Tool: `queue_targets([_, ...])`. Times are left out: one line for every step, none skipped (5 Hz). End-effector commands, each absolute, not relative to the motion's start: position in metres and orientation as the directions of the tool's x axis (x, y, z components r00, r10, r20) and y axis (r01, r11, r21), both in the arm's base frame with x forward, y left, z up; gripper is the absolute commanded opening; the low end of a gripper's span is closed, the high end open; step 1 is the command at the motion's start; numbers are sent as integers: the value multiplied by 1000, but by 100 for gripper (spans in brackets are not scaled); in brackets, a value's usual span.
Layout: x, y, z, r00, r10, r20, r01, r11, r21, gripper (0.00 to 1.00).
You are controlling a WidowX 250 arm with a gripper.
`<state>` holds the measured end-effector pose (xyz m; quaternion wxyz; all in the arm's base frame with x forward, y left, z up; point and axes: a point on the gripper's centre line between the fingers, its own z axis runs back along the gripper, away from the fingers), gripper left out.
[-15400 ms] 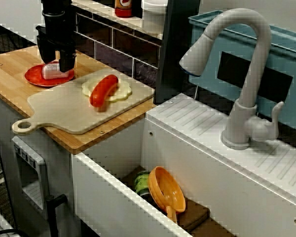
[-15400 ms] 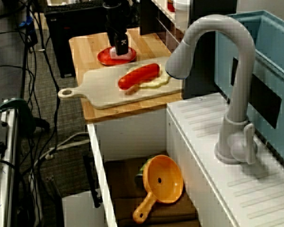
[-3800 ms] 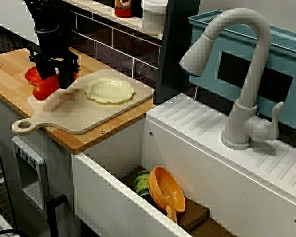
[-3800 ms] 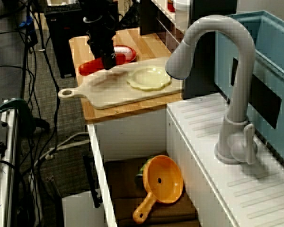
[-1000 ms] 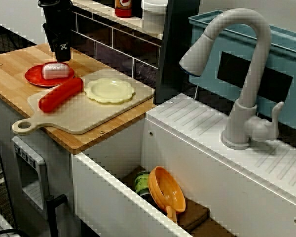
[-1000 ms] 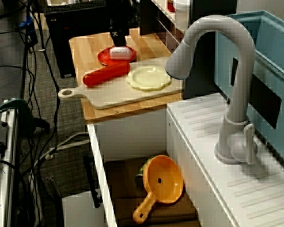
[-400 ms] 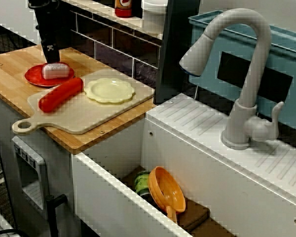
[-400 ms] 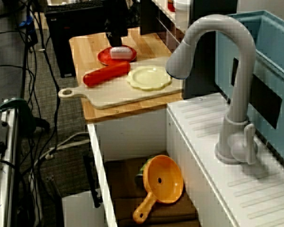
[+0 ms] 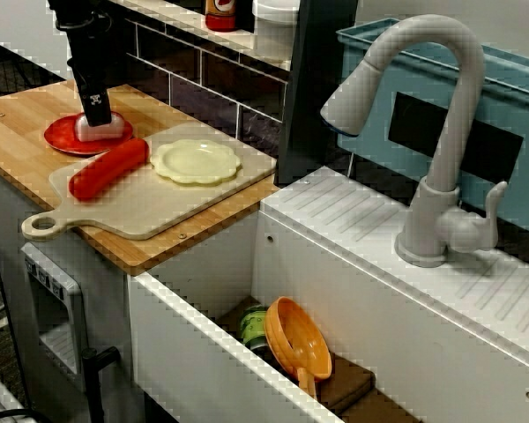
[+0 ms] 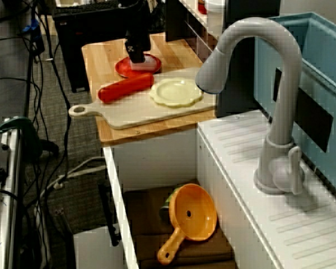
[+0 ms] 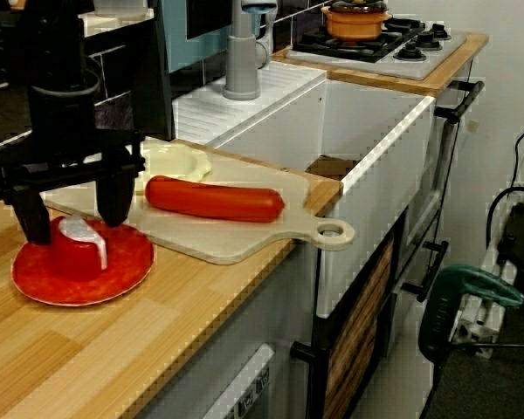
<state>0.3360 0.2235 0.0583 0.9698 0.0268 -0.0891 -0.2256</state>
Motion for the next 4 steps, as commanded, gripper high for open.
queue_targets([347,225,77,882,-436,178,403,895,193,100])
queue_targets([345,230,73,893,-412,182,377,904,200,100])
queue_targets([343,229,71,892,-410,192,372,905,207,0])
queue_targets([343,232,74,895,-402,192,363,908,207,0])
